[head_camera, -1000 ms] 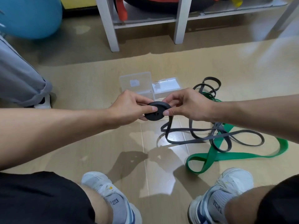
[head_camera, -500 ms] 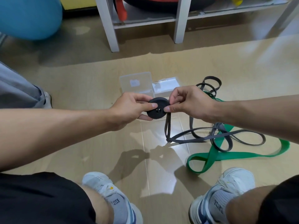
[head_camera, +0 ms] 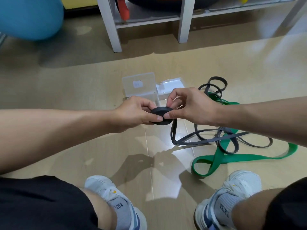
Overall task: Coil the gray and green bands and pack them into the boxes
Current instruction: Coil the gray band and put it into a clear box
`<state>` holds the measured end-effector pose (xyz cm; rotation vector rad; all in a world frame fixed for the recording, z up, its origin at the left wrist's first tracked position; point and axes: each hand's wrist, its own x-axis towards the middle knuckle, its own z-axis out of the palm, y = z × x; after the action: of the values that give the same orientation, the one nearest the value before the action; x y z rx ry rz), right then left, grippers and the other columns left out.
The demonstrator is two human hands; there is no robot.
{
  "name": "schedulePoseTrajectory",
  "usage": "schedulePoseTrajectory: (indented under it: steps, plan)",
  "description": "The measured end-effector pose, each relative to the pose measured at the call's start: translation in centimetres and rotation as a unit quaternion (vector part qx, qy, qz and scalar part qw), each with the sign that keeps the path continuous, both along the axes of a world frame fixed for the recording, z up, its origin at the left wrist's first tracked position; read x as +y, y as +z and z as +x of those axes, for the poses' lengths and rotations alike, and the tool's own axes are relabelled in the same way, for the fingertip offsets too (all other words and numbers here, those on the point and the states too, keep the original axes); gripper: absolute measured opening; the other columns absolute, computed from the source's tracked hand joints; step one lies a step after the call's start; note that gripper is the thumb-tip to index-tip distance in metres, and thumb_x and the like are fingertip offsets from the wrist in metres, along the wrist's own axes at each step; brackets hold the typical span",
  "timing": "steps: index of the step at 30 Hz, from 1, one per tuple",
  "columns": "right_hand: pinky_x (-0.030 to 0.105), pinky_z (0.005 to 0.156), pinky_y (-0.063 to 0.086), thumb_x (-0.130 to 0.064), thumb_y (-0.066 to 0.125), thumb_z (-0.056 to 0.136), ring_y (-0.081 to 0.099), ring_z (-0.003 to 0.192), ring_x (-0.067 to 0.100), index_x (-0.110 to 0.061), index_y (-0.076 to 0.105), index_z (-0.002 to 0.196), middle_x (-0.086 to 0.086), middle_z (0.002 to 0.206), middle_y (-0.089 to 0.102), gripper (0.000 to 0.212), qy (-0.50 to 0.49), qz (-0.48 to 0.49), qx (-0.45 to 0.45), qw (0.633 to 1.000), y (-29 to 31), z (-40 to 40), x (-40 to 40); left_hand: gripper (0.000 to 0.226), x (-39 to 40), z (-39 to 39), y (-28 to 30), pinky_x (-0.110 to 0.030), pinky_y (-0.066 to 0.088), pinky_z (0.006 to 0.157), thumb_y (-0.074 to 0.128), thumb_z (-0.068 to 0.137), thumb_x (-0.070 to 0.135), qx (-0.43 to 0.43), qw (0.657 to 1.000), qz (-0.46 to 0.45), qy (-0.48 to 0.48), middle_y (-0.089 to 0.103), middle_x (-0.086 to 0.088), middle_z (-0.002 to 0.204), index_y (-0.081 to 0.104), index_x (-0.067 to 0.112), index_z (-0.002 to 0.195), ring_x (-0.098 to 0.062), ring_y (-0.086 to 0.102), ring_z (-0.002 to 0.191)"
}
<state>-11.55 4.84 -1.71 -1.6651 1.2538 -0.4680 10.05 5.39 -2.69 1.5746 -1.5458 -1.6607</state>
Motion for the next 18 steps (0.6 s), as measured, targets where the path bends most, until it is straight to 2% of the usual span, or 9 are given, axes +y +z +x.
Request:
schedulePoseTrajectory:
  steps: [2,5,7,9,12,15,18]
  plan:
    - [0.034,0.081,0.057,-0.012,0.089,0.076,0.070,0.075,0.013,-0.017,0.064,0.090,0.004,0.083,0.078,0.029,-0.002,0.011,-0.011,1.000,-0.05,-0.06,0.05,0.015,0.05,0.06,0.05,-0.030,0.062,0.086,0.080,0.080,-0.004,0.028,0.999,0.023,0.029,0.076,-0.014,0.085,0.068,0.004,0.081,-0.021,0.074,0.080]
    - [0.037,0.082,0.056,-0.011,0.087,0.077,0.067,0.075,0.018,-0.016,0.064,0.092,0.001,0.083,0.079,0.028,0.005,0.003,-0.001,1.000,0.14,0.01,0.10,0.015,0.28,0.02,-0.01,-0.031,0.062,0.086,0.078,0.082,-0.005,0.063,0.996,0.055,0.028,0.077,-0.010,0.084,0.066,0.005,0.081,-0.022,0.075,0.084]
    - [0.036,0.078,0.056,-0.013,0.086,0.079,0.069,0.074,0.015,-0.018,0.065,0.093,-0.004,0.083,0.079,0.025,0.022,-0.020,0.034,0.999,0.36,0.06,0.07,0.013,0.36,-0.12,0.08,-0.034,0.062,0.085,0.081,0.082,0.004,0.025,0.999,0.039,0.002,0.076,-0.006,0.084,0.069,0.010,0.083,-0.017,0.073,0.085]
    - [0.035,0.078,0.058,-0.017,0.084,0.081,0.071,0.075,0.010,-0.022,0.067,0.094,-0.009,0.082,0.078,0.022,0.040,-0.039,0.066,0.996,0.45,0.20,0.18,0.014,0.30,-0.36,0.32,-0.034,0.063,0.081,0.087,0.079,0.016,-0.049,0.998,-0.010,-0.027,0.076,-0.007,0.085,0.074,0.017,0.084,-0.012,0.071,0.081]
    - [0.038,0.082,0.060,-0.016,0.084,0.081,0.072,0.079,0.015,-0.022,0.070,0.095,-0.007,0.083,0.079,0.021,0.039,-0.029,0.050,0.998,0.26,0.23,0.37,0.013,0.23,-0.67,0.43,-0.035,0.062,0.081,0.089,0.077,0.019,-0.099,0.993,-0.055,-0.037,0.078,-0.014,0.088,0.076,0.016,0.081,-0.018,0.073,0.077]
    - [0.034,0.087,0.060,-0.011,0.086,0.080,0.073,0.085,0.018,-0.018,0.073,0.101,-0.002,0.088,0.078,0.025,0.005,-0.014,0.004,1.000,0.10,-0.21,0.02,0.014,0.43,-0.57,0.16,-0.036,0.063,0.085,0.085,0.080,0.009,-0.038,0.999,-0.025,0.016,0.076,-0.021,0.088,0.072,0.007,0.081,-0.022,0.075,0.082]
    - [0.033,0.087,0.060,-0.006,0.087,0.077,0.070,0.077,0.015,-0.009,0.068,0.102,0.003,0.087,0.076,0.031,-0.041,0.010,-0.043,0.998,-0.07,-0.72,-0.34,0.016,0.35,-0.45,0.11,-0.033,0.063,0.084,0.081,0.082,0.003,0.031,0.997,0.021,0.067,0.076,-0.011,0.083,0.065,0.005,0.082,-0.022,0.076,0.086]
